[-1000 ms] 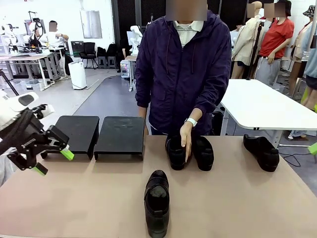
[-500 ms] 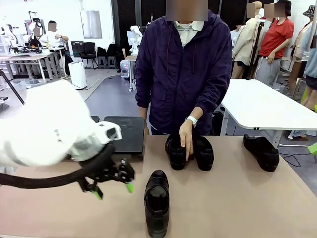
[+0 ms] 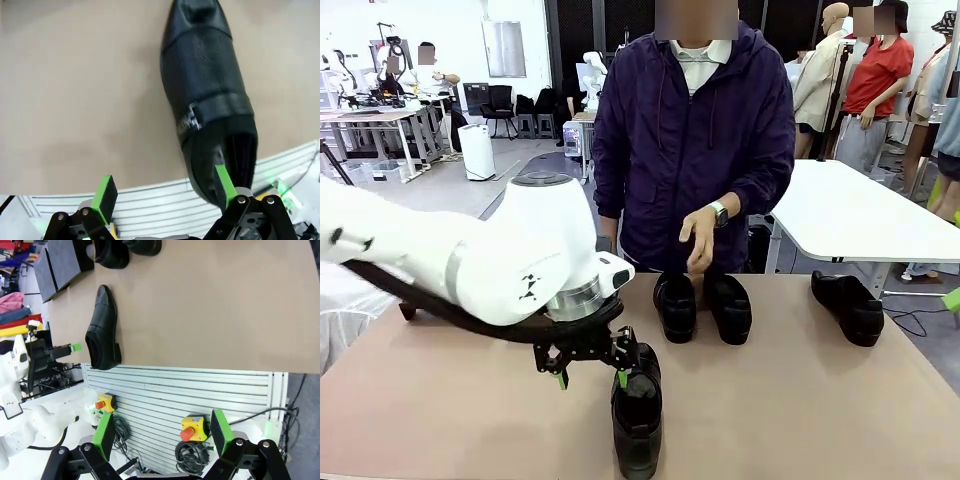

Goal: Organize the shoes by placing them on the stand.
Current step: Place the Shoe from the middle of the table onto the Shoes Stand.

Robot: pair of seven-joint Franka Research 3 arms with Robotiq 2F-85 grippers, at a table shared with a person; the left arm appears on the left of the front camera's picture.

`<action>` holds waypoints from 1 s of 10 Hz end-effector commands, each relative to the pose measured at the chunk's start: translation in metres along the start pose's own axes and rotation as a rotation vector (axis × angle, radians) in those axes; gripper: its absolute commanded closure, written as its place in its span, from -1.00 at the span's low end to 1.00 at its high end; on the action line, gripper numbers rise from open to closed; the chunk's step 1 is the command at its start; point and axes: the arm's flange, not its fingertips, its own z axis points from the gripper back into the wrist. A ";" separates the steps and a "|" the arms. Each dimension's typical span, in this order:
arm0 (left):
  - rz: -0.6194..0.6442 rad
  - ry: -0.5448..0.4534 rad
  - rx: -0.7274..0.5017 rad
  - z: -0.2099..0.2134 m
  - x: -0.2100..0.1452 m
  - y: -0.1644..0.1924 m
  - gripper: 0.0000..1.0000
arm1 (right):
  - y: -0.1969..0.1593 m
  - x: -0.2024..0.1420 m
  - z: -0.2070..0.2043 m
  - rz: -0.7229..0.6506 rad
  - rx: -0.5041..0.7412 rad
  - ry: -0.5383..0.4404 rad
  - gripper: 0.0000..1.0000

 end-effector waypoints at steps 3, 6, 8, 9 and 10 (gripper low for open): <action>0.041 0.045 0.037 -0.031 0.019 -0.025 -1.00 | 0.000 0.000 0.001 0.023 0.023 -0.002 -1.00; 0.085 0.110 0.063 -0.048 0.016 -0.019 -1.00 | 0.000 0.000 0.001 0.023 0.023 -0.002 -1.00; 0.075 0.151 0.050 -0.055 0.014 -0.018 -1.00 | 0.000 0.000 0.001 0.023 0.023 -0.002 -1.00; 0.044 0.194 0.057 -0.058 0.013 -0.018 -1.00 | 0.000 0.000 0.001 0.023 0.023 -0.002 -1.00; 0.024 0.205 0.066 -0.058 0.012 -0.018 -1.00 | 0.000 0.000 0.001 0.023 0.023 -0.002 -1.00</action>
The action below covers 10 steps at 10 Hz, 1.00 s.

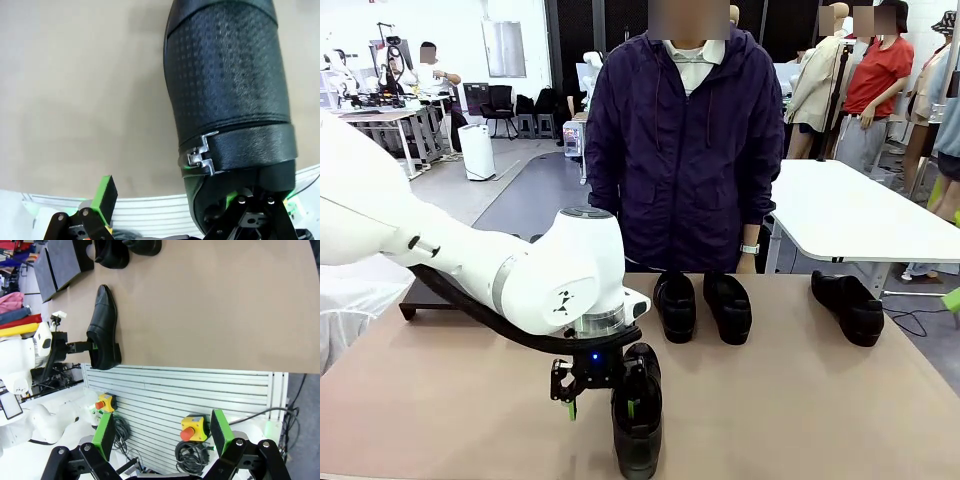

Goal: Organize the shoes by placing them on the stand.
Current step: Place the Shoe from the middle of the table onto the Shoes Stand.

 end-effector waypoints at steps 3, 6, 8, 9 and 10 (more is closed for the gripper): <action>-0.083 0.068 -0.011 0.007 -0.001 -0.005 -1.00 | 0.000 0.000 0.001 0.023 0.023 -0.002 -1.00; -0.074 0.085 -0.009 0.003 0.002 -0.005 0.70 | 0.000 0.000 0.001 0.023 0.023 -0.002 -1.00; -0.076 0.092 -0.008 0.005 0.002 -0.005 1.00 | 0.000 0.000 0.001 0.023 0.023 -0.002 -1.00; -0.077 0.094 -0.015 0.005 0.003 -0.005 1.00 | 0.000 0.000 0.001 0.023 0.023 -0.002 -1.00; -0.072 0.096 -0.023 0.006 0.003 -0.005 1.00 | 0.000 0.000 0.001 0.023 0.023 -0.002 -1.00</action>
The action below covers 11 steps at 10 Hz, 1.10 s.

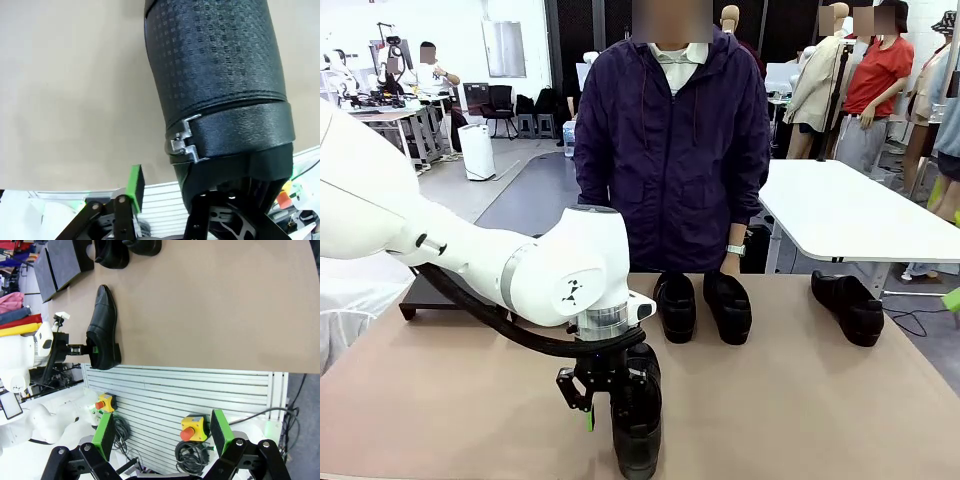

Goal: Organize the shoes by placing them on the stand.
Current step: Place the Shoe from the middle of the table onto the Shoes Stand.

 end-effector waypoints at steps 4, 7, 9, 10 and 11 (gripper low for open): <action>-0.014 0.011 -0.032 0.005 0.000 0.000 1.00 | 0.000 0.000 0.001 0.022 0.023 -0.003 -1.00; -0.006 -0.001 -0.037 0.007 0.000 0.000 1.00 | 0.000 0.000 0.001 0.022 0.023 -0.003 -1.00; 0.014 -0.089 -0.073 0.044 -0.008 0.031 1.00 | 0.000 0.000 0.001 0.022 0.023 -0.003 -1.00; 0.005 -0.172 -0.096 0.082 -0.024 0.060 1.00 | 0.000 0.000 0.001 0.022 0.023 -0.003 -1.00; -0.040 -0.222 -0.099 0.119 -0.043 0.090 1.00 | 0.000 0.000 0.001 0.022 0.023 -0.003 -1.00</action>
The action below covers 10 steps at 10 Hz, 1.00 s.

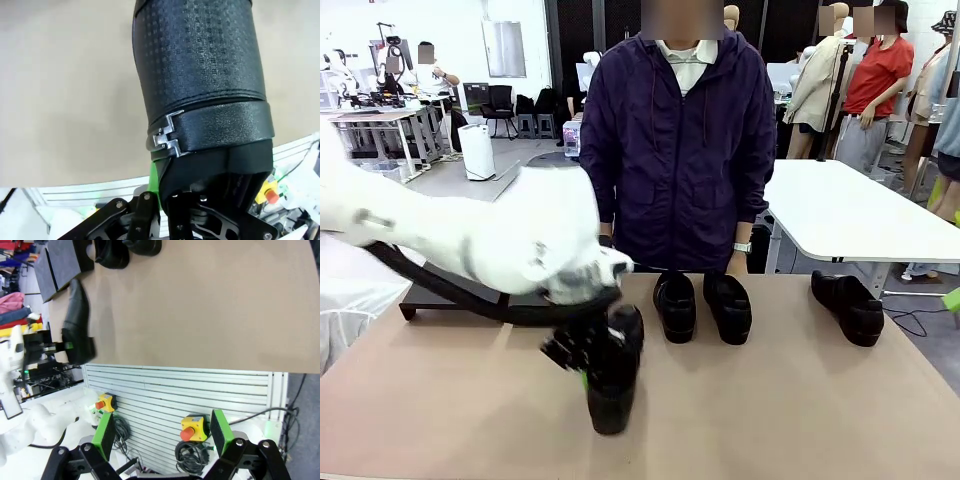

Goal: Organize the shoes by placing them on the stand.
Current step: Place the Shoe from the middle of the table onto the Shoes Stand.

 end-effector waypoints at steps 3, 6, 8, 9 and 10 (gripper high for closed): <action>-0.050 -0.116 -0.008 0.114 -0.070 0.127 1.00 | 0.000 0.000 0.001 0.023 0.023 -0.003 -1.00; -0.019 -0.122 -0.007 0.123 -0.073 0.132 1.00 | 0.000 0.000 0.001 0.023 0.023 -0.003 -1.00; -0.019 -0.122 -0.007 0.123 -0.073 0.132 1.00 | 0.000 0.000 0.001 0.023 0.023 -0.003 -1.00; -0.019 -0.122 -0.007 0.123 -0.073 0.132 1.00 | 0.000 0.000 0.001 0.023 0.023 -0.003 -1.00; -0.019 -0.122 -0.007 0.123 -0.073 0.132 1.00 | 0.000 0.000 0.001 0.023 0.023 -0.003 -1.00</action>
